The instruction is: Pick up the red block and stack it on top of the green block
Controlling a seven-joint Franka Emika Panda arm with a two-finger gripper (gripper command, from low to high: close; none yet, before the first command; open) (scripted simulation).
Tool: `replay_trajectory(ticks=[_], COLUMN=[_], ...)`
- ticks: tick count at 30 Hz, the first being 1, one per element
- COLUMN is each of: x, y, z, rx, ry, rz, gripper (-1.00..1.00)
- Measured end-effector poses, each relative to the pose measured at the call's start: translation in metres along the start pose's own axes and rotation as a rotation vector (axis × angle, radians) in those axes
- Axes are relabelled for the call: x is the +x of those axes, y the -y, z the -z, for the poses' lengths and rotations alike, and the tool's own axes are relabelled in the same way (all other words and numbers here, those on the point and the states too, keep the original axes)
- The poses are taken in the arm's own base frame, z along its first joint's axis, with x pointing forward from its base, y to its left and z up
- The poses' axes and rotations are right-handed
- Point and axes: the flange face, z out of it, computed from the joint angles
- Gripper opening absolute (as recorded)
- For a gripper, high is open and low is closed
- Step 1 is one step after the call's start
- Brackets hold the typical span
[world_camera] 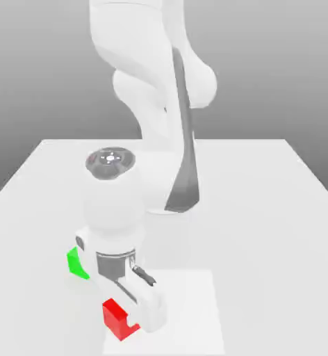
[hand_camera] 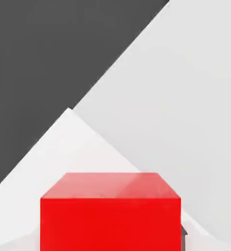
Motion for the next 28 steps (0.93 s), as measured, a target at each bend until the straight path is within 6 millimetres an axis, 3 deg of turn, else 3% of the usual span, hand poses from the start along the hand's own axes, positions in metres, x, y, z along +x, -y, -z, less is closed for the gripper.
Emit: replay_trajectory(ticks=[6,11,16,18,25,26,28], x=[0.006,0.068,0.097,0.106,0.108,0.107,0.107], y=[-0.005,-0.064,-0.128,-0.146,-0.152,-0.152,-0.152], z=[0.06,0.083,0.096,0.093,0.04,0.035,0.035], rx=[-0.001,-0.006,-0.003,-0.001,0.0,0.0,0.0], ry=[-0.002,-0.007,-0.004,-0.003,-0.003,-0.002,-0.002], rz=[-0.037,-0.449,-0.838,-0.954,-0.99,-0.989,-0.987], gripper=[-1.0,-1.0,-1.0,-1.0,-1.0,1.0,1.0])
